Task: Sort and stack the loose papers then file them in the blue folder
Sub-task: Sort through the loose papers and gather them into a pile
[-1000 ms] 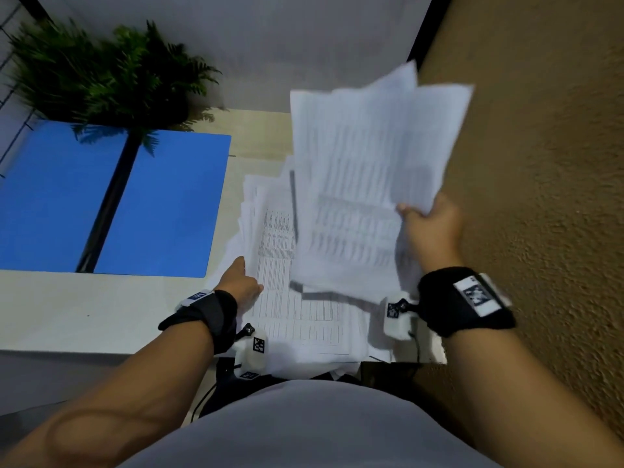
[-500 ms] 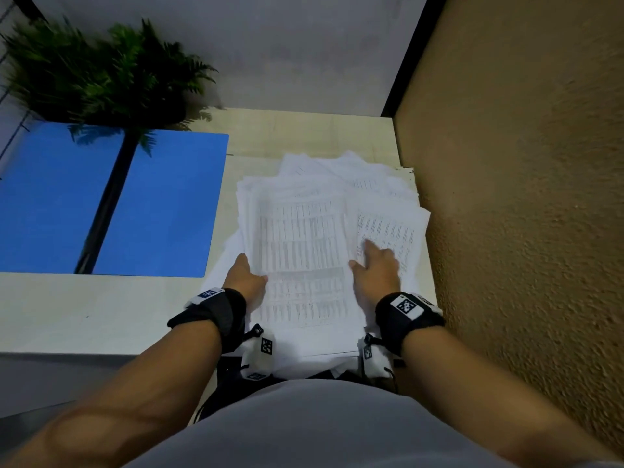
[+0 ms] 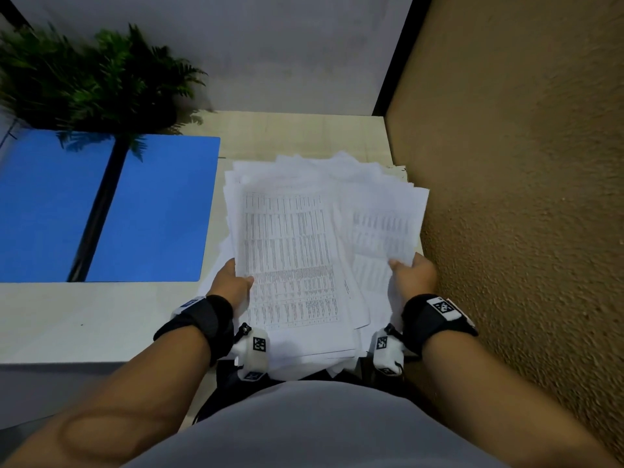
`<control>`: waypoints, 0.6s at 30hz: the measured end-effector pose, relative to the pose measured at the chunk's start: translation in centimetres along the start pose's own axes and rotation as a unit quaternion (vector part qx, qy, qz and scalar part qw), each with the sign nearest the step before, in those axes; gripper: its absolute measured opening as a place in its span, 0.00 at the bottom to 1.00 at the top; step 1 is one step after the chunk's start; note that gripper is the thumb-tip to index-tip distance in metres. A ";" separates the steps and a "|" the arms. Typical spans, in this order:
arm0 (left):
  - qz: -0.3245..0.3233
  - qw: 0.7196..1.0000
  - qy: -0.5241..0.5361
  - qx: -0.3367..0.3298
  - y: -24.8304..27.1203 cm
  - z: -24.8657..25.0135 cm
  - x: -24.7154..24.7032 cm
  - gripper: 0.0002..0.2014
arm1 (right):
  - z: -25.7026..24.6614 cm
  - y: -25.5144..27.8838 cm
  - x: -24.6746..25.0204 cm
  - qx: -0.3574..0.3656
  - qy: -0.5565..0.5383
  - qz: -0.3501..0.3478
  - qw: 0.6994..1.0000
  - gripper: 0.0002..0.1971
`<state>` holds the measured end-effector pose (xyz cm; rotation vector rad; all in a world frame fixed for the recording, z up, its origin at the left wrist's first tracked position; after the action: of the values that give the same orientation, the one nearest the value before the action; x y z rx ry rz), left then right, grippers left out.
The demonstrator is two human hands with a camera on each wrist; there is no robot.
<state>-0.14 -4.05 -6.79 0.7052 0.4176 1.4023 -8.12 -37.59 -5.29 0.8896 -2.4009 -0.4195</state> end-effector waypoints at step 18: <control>0.002 1.000 -0.012 0.001 -4.7 -3.7 1.4 0.17 | -13.5 3.3 6.6 0.290 0.305 0.172 0.891 0.09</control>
<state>1.11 -2.03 -12.48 0.7238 0.3980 1.3954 -6.09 -40.94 9.55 0.6612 -2.0159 0.6617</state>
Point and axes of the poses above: each hand's wrist, its own y-axis away from the middle knuckle, its own x-axis out of the back of the hand, z = x × y, the point moved 5 cm from there along -y, towards the middle knuckle, and after that the axes turned 4 degrees about y, right-handed, at the moved point
